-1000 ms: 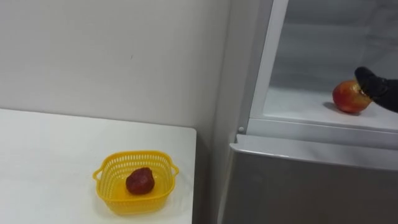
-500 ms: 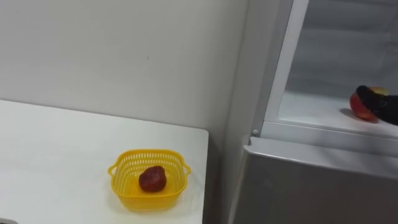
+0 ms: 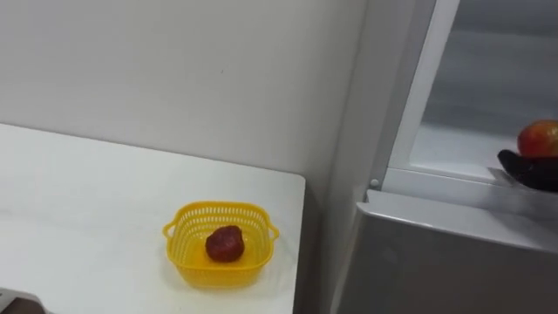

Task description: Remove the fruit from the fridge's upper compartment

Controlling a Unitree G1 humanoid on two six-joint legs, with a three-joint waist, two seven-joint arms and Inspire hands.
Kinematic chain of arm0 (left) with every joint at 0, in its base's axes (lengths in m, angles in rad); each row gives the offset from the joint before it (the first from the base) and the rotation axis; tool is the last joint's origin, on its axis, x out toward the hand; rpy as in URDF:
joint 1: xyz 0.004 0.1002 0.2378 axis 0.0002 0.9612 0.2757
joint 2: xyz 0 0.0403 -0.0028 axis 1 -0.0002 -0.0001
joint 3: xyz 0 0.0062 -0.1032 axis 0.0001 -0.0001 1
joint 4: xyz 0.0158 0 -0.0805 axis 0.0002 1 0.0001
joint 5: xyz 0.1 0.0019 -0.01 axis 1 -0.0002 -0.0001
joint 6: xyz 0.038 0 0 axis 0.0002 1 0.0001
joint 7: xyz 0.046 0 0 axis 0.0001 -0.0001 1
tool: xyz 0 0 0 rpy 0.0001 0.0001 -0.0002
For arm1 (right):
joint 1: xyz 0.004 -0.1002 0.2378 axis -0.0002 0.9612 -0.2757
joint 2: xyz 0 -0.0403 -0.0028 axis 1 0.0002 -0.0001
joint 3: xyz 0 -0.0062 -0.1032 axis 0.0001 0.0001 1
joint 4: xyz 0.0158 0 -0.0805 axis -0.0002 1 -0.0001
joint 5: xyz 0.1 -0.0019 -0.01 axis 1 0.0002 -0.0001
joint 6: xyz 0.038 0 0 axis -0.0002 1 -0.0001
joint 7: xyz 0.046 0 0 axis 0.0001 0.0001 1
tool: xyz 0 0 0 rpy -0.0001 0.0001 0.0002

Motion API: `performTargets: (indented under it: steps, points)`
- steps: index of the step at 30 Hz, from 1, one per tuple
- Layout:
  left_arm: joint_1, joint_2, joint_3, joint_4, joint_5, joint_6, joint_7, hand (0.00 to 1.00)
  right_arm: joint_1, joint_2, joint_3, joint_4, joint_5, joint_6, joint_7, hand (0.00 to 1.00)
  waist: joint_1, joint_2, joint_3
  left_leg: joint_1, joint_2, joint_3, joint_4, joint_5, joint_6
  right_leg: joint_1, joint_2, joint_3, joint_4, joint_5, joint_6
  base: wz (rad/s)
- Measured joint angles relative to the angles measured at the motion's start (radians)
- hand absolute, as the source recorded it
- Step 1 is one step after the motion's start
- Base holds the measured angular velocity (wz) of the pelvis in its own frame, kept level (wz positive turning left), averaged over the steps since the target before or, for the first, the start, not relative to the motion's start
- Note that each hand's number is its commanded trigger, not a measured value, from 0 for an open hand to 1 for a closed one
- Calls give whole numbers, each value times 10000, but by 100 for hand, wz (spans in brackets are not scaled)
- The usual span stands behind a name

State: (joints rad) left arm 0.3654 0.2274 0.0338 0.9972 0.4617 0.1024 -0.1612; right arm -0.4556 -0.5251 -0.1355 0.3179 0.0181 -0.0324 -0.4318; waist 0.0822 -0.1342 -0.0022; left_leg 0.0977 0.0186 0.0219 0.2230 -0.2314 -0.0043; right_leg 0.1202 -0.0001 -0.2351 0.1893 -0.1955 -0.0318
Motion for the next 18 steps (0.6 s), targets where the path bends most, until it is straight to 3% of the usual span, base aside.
performTargets:
  steps: [4, 10, 18]
  points:
    - [4, 2, -4, -17, -4, 152, 26, 0, -153, -6, 5, 364, 348, 18, 0, 0, 11, -95, 48, -169, -38, -194, 139, 0, 0, -48, -42, -169, -19, -9, -13, 14]
    - [12, 53, -25, 39, -7, 226, 32, 0, -465, -411, 469, 1643, 796, 14, 218, 0, 83, -162, 27, -142, -65, -152, 135, 0, 1, 30, -71, -188, -40, -26, -27, 1]
    - [-4, 176, -9, 50, -5, 314, 4, 0, -541, -440, 441, 1929, 1379, 24, 867, 0, 30, -205, -2, -146, -74, -179, 132, 0, 2, 20, -74, -230, -44, -26, -26, 0]
